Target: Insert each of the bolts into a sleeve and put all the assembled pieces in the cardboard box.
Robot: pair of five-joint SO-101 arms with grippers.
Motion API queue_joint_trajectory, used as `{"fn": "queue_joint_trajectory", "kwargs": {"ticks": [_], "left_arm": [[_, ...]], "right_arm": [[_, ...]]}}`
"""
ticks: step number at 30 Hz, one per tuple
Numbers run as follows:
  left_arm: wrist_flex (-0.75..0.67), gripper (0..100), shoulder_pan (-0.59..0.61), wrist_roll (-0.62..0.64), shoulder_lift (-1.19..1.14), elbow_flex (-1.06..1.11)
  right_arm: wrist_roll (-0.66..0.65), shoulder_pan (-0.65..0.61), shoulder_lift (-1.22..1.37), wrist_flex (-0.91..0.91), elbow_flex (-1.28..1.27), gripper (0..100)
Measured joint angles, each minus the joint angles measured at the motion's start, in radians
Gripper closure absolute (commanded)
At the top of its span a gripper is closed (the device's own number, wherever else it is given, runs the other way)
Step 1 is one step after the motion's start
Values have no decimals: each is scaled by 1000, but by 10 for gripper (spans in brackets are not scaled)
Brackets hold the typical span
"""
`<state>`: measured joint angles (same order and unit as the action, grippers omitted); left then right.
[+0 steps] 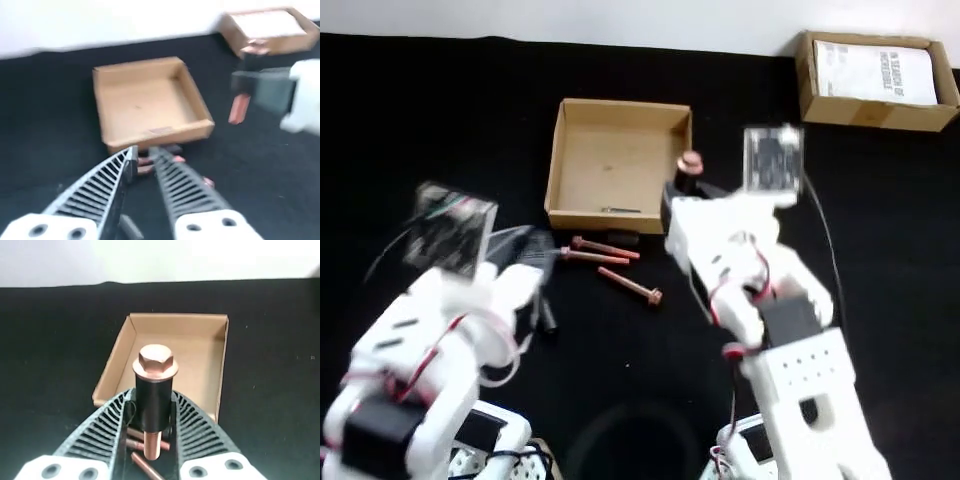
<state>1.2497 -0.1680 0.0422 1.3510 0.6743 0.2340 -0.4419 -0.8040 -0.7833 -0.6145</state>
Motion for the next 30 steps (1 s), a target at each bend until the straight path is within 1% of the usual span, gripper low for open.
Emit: {"fn": "queue_joint_trajectory", "kwargs": {"ticks": [2,6,11,16,19,26,30], "left_arm": [[3,974,71,-9,71,58],[3,974,190,-15,233,207],[3,974,304,-15,442,390],[9,974,394,-15,454,466],[9,974,436,-15,456,535],[9,974,528,-15,454,792],[-61,974,549,-14,453,936]], "right_arm": [[-6,0,103,-26,109,992],[-91,-15,293,-92,293,992],[-201,-75,488,-127,408,992],[-350,-121,609,-127,468,992],[-465,-130,657,-132,486,992],[-721,-130,726,-132,488,992],[-845,-130,775,-132,488,992]]}}
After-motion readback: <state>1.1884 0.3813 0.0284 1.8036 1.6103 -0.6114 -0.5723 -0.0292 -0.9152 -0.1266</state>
